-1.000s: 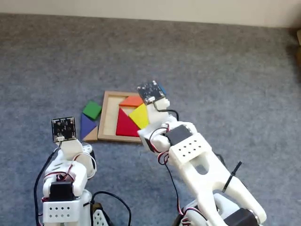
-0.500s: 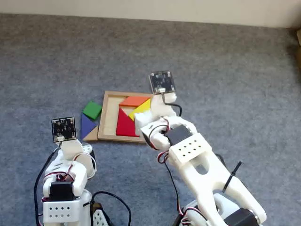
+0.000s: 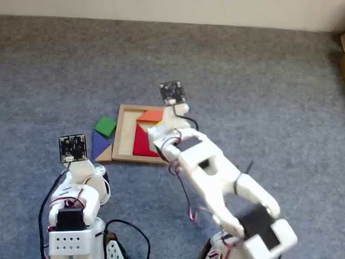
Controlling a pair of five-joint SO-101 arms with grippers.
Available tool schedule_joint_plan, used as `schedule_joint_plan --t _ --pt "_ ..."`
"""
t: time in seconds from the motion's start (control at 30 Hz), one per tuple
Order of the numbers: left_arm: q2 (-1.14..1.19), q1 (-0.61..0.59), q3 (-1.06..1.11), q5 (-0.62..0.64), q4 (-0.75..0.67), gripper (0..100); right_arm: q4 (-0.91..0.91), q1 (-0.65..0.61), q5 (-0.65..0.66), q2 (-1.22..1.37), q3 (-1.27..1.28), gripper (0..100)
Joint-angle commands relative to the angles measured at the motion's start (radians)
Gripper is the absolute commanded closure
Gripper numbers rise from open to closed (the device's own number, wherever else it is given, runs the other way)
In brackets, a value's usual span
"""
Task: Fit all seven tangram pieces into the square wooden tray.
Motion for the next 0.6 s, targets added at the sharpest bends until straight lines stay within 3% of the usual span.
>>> schedule_joint_plan --t 0.0,0.5,0.57 --pt "-0.002 -0.015 0.021 -0.006 0.002 100 -0.025 0.015 0.011 0.068 -0.134 98.8" --pt "-0.002 -0.015 0.021 -0.006 0.002 100 -0.022 0.01 0.021 0.272 -0.257 98.8" --pt "-0.002 -0.015 0.021 -0.006 0.002 100 -0.022 0.01 0.075 0.297 -0.251 98.8"
